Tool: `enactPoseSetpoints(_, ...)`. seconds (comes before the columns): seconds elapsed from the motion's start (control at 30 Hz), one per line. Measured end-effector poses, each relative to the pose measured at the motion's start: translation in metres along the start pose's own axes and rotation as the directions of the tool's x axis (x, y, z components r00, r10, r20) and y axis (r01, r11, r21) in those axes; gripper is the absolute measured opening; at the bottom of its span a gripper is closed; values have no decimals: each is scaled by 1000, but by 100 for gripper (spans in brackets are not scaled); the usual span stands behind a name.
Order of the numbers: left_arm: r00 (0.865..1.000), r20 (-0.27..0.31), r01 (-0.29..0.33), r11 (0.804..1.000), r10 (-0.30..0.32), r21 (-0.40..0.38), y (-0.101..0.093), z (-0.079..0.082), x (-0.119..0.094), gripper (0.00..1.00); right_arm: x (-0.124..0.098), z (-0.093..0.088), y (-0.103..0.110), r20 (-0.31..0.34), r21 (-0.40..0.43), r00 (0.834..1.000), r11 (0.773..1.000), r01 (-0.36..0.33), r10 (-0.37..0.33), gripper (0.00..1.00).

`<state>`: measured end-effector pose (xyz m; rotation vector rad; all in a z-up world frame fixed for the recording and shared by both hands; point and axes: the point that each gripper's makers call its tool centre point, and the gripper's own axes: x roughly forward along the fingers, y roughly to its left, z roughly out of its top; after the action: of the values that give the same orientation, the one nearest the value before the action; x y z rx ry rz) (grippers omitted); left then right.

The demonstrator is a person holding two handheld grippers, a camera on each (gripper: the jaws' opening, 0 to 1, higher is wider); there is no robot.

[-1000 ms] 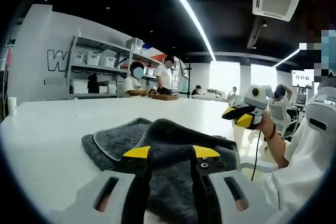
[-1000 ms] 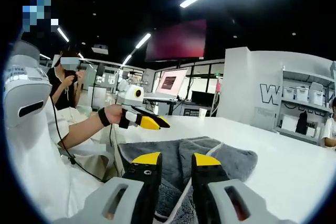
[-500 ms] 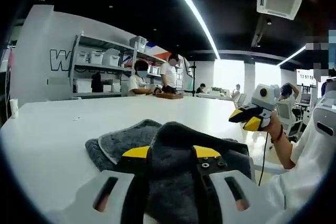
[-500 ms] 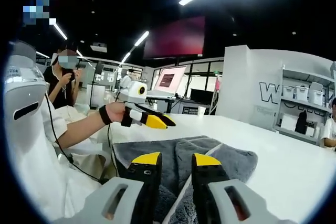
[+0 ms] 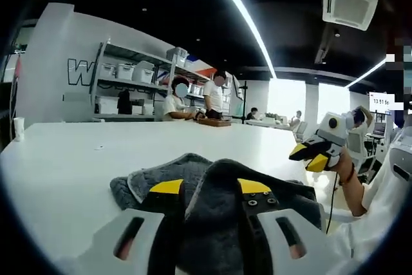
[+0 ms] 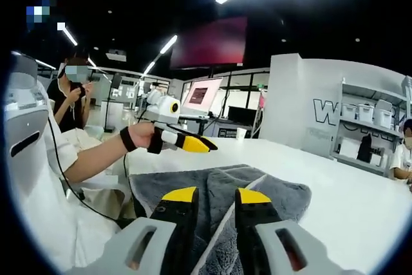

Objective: Open the folded towel by lifting each exposed corner and separating the folded layers until the towel lies flat within the target outline without major curled edges

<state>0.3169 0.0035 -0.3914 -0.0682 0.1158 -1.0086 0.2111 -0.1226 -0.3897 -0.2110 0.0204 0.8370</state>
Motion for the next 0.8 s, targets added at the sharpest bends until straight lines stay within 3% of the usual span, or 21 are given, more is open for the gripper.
enactPoseSetpoints(0.47, 1000, -17, -22, 1000, 22, -11, 6, -1, 6, 30, -1, 14, 2, 49, -6, 999, 1000, 11, -11, 17)
enactPoseSetpoints(0.8, 999, -13, -49, 998, 48, -36, 13, 2, 12, 28, 4, 15, -1, 34, -13, 999, 1000, 18, -18, 17)
